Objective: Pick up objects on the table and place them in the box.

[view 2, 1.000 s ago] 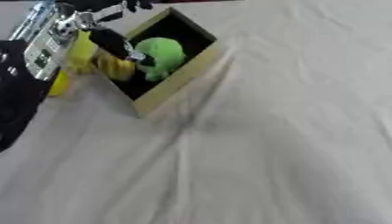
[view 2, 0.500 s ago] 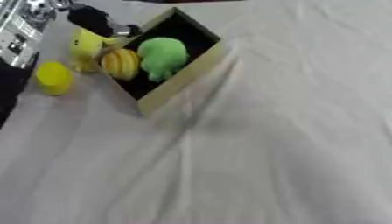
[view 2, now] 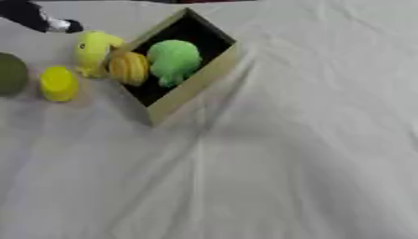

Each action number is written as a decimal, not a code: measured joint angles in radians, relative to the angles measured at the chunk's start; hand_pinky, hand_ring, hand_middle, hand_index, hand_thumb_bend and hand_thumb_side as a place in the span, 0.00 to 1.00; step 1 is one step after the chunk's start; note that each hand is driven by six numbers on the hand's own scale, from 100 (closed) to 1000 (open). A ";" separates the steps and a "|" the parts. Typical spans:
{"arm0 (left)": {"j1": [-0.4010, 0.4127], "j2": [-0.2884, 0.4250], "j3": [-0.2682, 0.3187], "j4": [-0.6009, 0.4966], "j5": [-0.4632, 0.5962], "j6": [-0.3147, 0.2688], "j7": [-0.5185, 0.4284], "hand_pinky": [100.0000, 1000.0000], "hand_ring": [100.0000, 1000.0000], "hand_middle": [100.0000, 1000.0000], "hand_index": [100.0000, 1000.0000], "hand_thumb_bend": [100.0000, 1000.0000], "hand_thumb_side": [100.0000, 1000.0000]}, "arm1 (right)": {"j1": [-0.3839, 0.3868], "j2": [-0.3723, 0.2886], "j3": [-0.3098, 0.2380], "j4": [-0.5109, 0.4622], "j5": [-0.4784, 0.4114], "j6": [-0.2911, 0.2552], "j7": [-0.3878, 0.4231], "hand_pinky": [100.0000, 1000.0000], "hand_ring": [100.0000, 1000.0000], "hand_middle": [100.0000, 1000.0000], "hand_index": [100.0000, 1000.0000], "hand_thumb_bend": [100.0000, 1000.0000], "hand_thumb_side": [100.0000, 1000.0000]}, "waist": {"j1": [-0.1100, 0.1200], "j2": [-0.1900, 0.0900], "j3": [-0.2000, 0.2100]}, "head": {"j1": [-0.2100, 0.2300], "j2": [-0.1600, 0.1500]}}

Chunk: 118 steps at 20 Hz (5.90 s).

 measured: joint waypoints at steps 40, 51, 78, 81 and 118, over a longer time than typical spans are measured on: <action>0.131 0.086 0.036 0.203 0.019 0.037 -0.062 0.80 0.79 0.75 0.83 0.43 0.37 | 0.010 -0.008 -0.005 0.000 0.020 -0.006 -0.019 0.90 0.91 0.65 0.76 0.00 0.43 | -0.020 0.001 0.000 | 0.035 -0.010; 0.131 0.068 0.022 0.191 0.072 0.028 -0.020 0.74 0.70 0.67 0.75 0.09 0.10 | 0.013 -0.007 -0.005 0.000 0.029 -0.002 -0.023 0.90 0.91 0.65 0.76 0.00 0.43 | -0.022 0.001 0.000 | 0.047 -0.009; 0.022 0.030 -0.036 -0.200 0.066 0.020 -0.073 0.72 0.63 0.61 0.70 0.00 0.00 | 0.018 -0.008 -0.005 0.000 0.031 -0.001 -0.031 0.90 0.90 0.64 0.76 0.00 0.42 | -0.012 0.000 -0.002 | 0.032 -0.007; -0.009 -0.014 -0.055 -0.231 0.066 0.013 -0.083 0.71 0.63 0.62 0.70 0.00 0.00 | 0.010 -0.008 -0.004 0.000 0.027 -0.001 -0.030 0.90 0.90 0.65 0.76 0.00 0.42 | -0.010 -0.002 -0.007 | 0.029 -0.006; -0.099 -0.403 -0.029 0.134 -0.156 -0.077 0.115 0.80 0.80 0.82 0.97 0.51 0.46 | -0.035 -0.007 0.014 0.000 -0.025 0.007 0.005 0.90 0.91 0.64 0.76 0.00 0.43 | -0.012 -0.004 -0.039 | 0.053 -0.010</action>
